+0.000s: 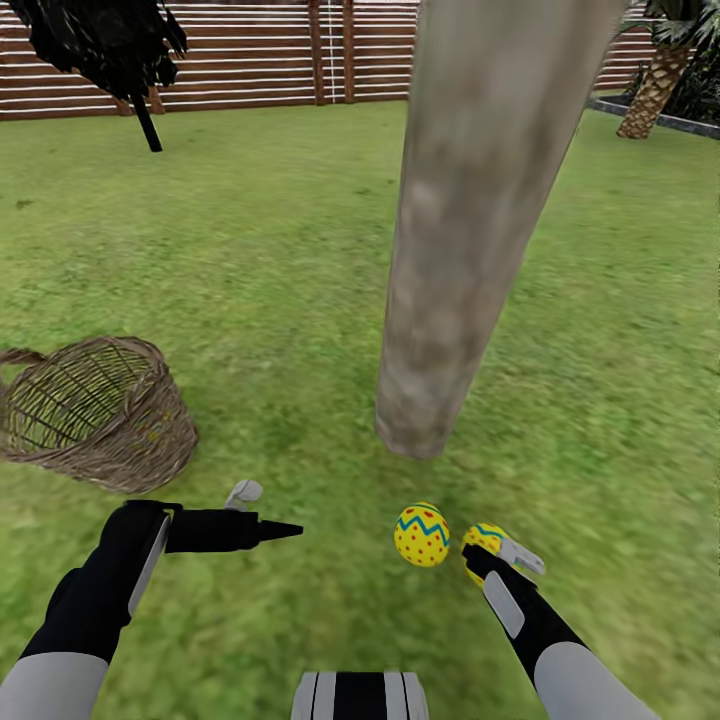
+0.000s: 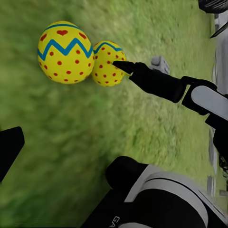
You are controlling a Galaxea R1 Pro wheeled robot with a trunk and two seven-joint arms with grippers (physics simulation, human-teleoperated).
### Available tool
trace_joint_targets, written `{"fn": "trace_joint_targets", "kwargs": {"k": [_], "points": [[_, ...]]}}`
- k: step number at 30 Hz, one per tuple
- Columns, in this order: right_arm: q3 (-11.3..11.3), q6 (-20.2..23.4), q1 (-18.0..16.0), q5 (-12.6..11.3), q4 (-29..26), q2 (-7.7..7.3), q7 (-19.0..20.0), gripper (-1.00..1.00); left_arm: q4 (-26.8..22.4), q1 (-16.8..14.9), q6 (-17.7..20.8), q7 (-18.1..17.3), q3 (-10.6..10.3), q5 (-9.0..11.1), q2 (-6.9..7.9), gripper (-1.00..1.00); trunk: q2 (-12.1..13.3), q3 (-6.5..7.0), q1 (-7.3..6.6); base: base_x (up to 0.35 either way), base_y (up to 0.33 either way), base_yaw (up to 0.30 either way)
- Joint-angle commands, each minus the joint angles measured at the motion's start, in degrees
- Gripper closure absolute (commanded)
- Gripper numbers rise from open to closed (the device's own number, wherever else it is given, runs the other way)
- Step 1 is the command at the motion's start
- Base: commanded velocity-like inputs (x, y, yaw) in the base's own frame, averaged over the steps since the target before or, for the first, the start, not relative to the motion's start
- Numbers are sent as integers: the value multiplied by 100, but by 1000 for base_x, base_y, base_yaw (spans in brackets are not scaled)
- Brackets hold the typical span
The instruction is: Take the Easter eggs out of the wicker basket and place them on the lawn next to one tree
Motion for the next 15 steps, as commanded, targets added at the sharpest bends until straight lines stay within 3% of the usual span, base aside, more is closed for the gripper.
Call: {"fn": "trace_joint_targets", "kwargs": {"k": [1,15], "points": [[-15,25,0,-38,-15,6,-20,-100,0,-3,52,-49,8,-48,-1,-100,0,19,-6,-131,0,0],[-15,25,0,-35,-15,13,-20,-100,4,-3,52,-40,52,-48,1,-100,19,329,-42,-78,0,0]]}}
